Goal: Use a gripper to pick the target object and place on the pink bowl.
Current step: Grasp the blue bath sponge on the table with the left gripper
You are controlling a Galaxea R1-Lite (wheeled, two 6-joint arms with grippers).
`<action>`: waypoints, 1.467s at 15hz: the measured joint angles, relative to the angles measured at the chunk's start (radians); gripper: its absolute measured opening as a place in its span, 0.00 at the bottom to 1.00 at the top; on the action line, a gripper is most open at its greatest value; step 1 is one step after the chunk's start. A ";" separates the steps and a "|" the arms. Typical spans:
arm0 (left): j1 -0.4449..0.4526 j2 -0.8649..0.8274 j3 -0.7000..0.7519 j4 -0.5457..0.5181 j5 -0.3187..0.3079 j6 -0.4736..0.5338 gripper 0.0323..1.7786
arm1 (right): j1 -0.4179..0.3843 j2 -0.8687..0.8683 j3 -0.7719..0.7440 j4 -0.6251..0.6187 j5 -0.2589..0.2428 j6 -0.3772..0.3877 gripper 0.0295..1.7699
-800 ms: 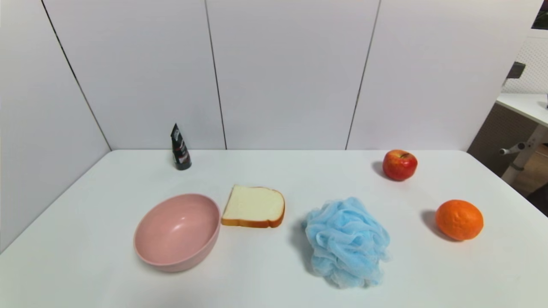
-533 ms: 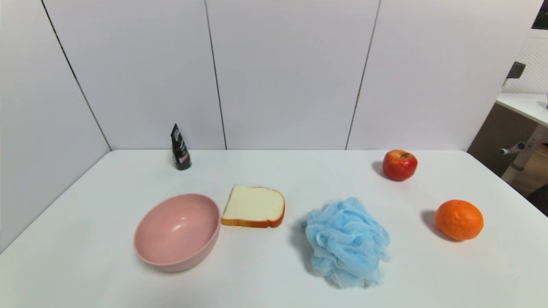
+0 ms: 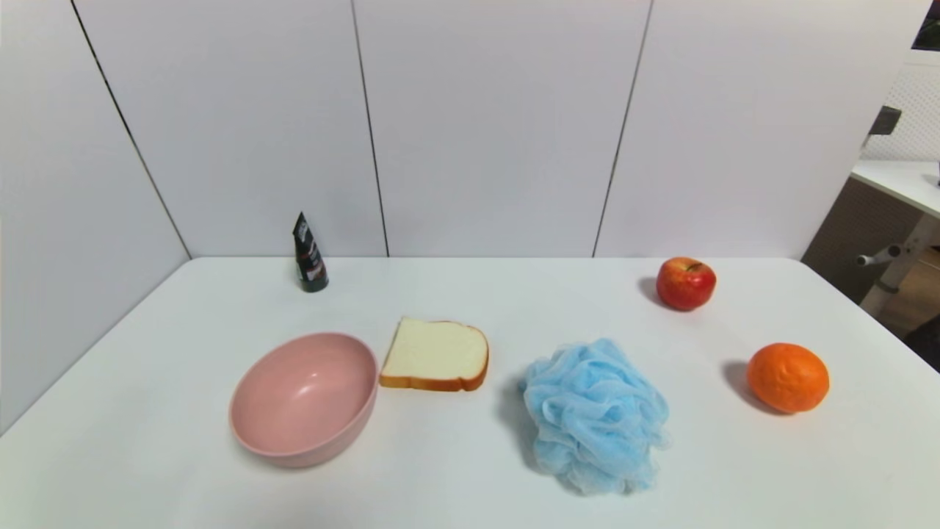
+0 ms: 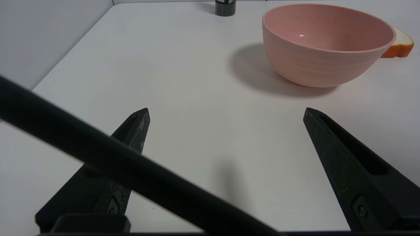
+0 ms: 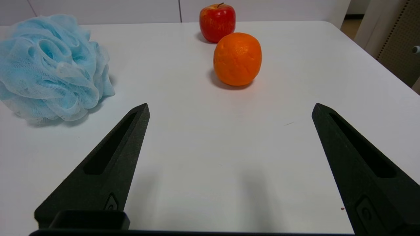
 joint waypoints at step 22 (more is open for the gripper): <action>-0.684 1.177 -1.052 0.057 -0.014 0.147 0.95 | 0.000 0.000 0.000 0.000 0.000 0.000 0.97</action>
